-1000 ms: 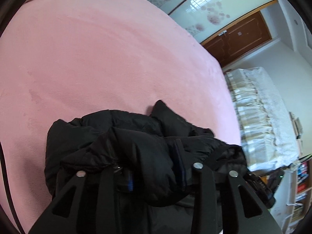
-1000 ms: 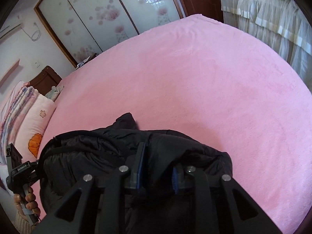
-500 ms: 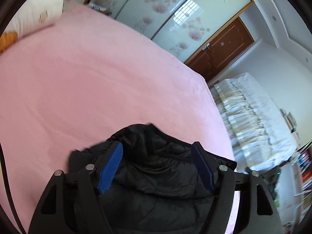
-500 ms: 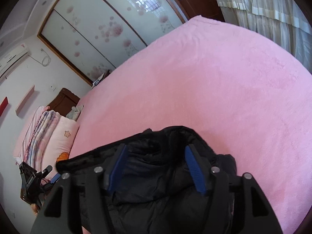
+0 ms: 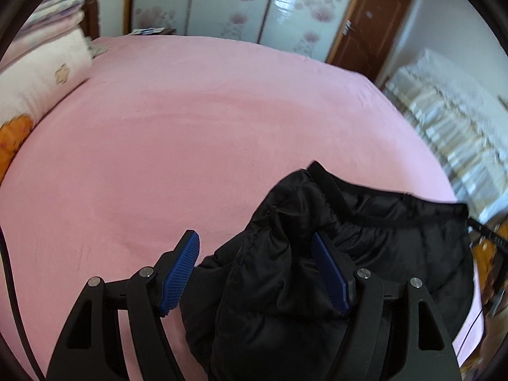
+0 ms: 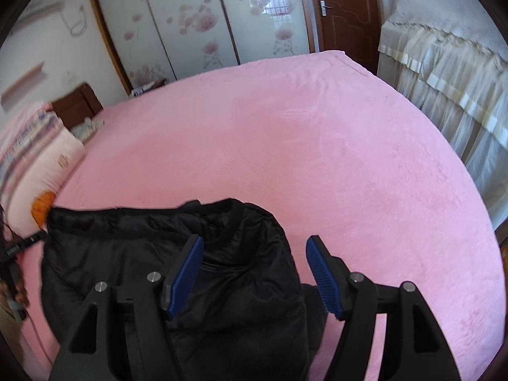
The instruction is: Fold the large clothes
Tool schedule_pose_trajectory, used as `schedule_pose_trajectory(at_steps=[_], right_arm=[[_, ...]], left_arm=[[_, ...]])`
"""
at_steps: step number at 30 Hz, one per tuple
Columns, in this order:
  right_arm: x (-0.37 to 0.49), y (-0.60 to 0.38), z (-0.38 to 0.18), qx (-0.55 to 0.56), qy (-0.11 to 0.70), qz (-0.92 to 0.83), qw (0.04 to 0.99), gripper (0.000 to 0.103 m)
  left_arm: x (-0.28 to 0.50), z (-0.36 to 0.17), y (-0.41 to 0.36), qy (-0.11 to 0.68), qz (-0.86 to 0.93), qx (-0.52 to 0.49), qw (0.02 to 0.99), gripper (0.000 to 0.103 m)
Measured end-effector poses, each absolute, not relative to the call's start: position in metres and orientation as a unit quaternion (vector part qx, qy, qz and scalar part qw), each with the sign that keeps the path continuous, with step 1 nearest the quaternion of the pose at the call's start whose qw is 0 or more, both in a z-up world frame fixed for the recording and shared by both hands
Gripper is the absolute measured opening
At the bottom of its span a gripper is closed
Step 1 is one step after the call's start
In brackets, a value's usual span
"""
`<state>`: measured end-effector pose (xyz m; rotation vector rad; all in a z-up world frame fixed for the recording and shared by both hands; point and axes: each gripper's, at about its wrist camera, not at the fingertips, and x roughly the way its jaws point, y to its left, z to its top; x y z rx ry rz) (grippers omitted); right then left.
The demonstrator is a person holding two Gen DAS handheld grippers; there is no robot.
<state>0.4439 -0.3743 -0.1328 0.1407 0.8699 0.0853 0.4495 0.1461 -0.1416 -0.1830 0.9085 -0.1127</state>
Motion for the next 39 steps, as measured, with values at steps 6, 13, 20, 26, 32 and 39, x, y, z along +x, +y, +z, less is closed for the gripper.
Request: schedule_pose_trajectory(at_steps=[6, 13, 20, 26, 32, 39], right_arm=[[0.471, -0.360, -0.162, 0.023, 0.453, 0.038, 0.891, 0.067], [0.492, -0.356, -0.193, 0.034, 0.489, 0.063, 0.870, 0.014], [0.493, -0.340, -0.188, -0.012, 0.438, 0.015, 0.899, 0.009], [0.512, -0.348, -0.207, 0.015, 0.451, -0.012, 0.892, 0.009], [0.516, -0.356, -0.238, 0.029, 0.463, -0.030, 0.885, 0.009], [0.518, -0.362, -0.257, 0.045, 0.470, -0.045, 0.880, 0.009]], left_arm=[[0.477, -0.150, 0.119, 0.449, -0.083, -0.035, 0.889, 0.072], [0.509, -0.169, 0.081, 0.485, -0.041, 0.048, 0.872, 0.008], [0.518, -0.168, 0.083, 0.430, 0.042, 0.057, 0.900, 0.006], [0.535, -0.209, 0.087, 0.462, 0.064, 0.059, 0.882, 0.006], [0.542, -0.236, 0.089, 0.472, 0.069, 0.040, 0.878, 0.007], [0.545, -0.255, 0.087, 0.476, 0.079, 0.030, 0.876, 0.008]])
